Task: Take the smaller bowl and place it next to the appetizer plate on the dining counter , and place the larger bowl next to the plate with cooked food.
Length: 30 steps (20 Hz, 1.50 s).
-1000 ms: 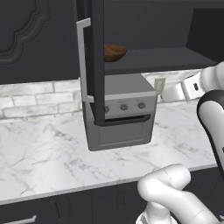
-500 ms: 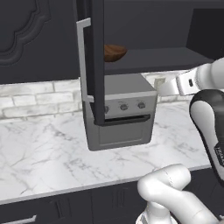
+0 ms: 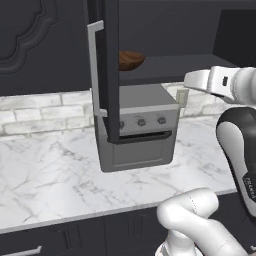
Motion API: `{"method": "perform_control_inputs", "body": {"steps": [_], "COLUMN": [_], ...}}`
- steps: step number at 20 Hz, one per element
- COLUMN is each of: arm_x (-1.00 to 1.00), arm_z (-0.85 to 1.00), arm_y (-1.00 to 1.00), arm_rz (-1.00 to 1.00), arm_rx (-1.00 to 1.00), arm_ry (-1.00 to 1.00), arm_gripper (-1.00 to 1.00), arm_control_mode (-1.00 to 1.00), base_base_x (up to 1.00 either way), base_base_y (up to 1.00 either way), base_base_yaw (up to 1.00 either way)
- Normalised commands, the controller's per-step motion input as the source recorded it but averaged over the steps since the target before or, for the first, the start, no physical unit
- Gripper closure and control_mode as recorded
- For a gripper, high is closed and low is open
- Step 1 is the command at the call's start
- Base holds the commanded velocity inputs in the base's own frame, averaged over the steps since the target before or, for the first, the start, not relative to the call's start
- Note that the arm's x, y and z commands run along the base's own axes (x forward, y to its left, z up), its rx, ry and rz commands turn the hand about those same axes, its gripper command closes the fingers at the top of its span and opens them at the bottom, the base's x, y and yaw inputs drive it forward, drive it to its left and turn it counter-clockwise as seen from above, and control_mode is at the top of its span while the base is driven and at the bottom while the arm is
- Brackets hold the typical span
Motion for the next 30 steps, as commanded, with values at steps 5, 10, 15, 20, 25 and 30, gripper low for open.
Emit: {"method": "perform_control_inputs", "body": {"steps": [5,10,15,20,25,30], "arm_x": [0.27,0.55,0.67,0.60,0.59,0.58], "arm_z": [0.16,0.00,0.00,0.00,0.00,0.00], "arm_y": [0.04,0.03,0.10,0.12,0.13,0.13], "arm_rz": [-0.04,0.00,0.00,0.00,0.00,0.00], "arm_rx": [0.12,0.00,0.00,0.00,0.00,0.00], "arm_ry": [0.11,0.08,0.05,0.00,0.00,0.02], "arm_gripper": [-1.00,-1.00,-1.00,-1.00,-1.00,-1.00], "arm_control_mode": [-1.00,-1.00,-1.00,-1.00,-1.00,-1.00], "base_base_x": [0.00,0.00,0.00,0.00,0.00,0.00], "base_base_y": [0.00,0.00,0.00,0.00,0.00,0.00], "base_base_yaw": [0.00,0.00,0.00,0.00,0.00,0.00]}}
